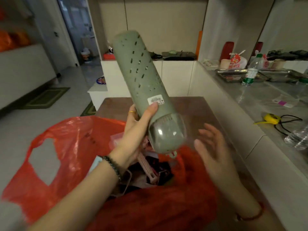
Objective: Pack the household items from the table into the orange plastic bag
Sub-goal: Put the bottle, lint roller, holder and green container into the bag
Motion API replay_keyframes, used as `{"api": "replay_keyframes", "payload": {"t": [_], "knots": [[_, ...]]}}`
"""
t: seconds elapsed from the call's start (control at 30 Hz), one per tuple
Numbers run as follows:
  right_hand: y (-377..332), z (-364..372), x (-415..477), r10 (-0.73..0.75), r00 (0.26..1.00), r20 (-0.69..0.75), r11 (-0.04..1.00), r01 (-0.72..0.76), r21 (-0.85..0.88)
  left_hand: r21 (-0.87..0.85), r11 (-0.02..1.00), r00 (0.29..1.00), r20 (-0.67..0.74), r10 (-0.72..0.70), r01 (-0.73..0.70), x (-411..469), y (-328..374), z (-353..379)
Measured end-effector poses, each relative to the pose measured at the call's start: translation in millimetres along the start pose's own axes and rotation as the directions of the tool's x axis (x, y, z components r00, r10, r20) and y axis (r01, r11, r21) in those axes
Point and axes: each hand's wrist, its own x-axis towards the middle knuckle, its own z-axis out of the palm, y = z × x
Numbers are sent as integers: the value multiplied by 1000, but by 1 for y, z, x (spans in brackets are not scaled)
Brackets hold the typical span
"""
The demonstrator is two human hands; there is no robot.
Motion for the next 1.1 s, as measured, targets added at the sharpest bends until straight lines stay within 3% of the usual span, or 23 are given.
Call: {"api": "replay_keyframes", "payload": {"t": [0.07, 0.13, 0.23, 0.3, 0.33, 0.4, 0.47, 0.5, 0.57, 0.63, 0.73, 0.83, 0.9, 1.0, 1.1], "knots": [[-7, 19, -14, 21, 980, 199, 919, 59, -389, -1, 998, 998, -16, 58, -58, -7, 14, -34], [-2, 33, -19, 107, 951, 289, 686, 140, -714, 5, 997, 997, -26, 73, -73, -16, 19, -61], [13, 48, -16, 153, 967, 204, 464, 112, -879, 33, 993, 992, -48, 113, -112, -30, 17, -86], [20, 49, -5, 74, 985, 154, 435, 107, -894, 91, 985, 989, -24, 148, -145, -37, 16, -96], [18, 43, 2, 46, 992, 114, 476, 78, -876, 133, 978, 986, 15, 163, -164, -40, 15, -100], [-1, 26, 14, 75, 997, 26, 687, -33, -726, 253, 946, 976, 129, 173, -201, -44, 14, -104], [-28, 9, 27, 151, 985, -87, 906, -173, -385, 356, 902, 951, 268, 154, -246, -48, 14, -103], [-39, -1, 35, 232, 963, -138, 954, -253, -158, 395, 877, 930, 342, 135, -273, -48, 14, -101], [-58, -23, 48, 392, 917, -78, 878, -348, 328, 487, 807, 872, 486, 67, -333, -44, 13, -96], [-67, -46, 58, 428, 903, 50, 745, -383, 546, 590, 726, 818, 572, -68, -353, -39, 14, -88], [-71, -62, 61, 345, 925, 162, 730, -373, 573, 743, 587, 740, 584, -334, -322, -30, 14, -83], [-77, -63, 58, 300, 929, 216, 739, -370, 563, 872, 326, 658, 490, -571, -367, -24, 12, -84], [-78, -60, 57, 295, 928, 227, 753, -372, 543, 915, 192, 653, 389, -649, -355, -21, 11, -86], [-78, -60, 58, 290, 931, 222, 777, -365, 514, 949, 183, 710, 312, -631, -255, -17, 5, -87], [-78, -60, 60, 290, 935, 205, 775, -355, 523, 940, 231, 777, 338, -531, -251, -17, -4, -87]]}}
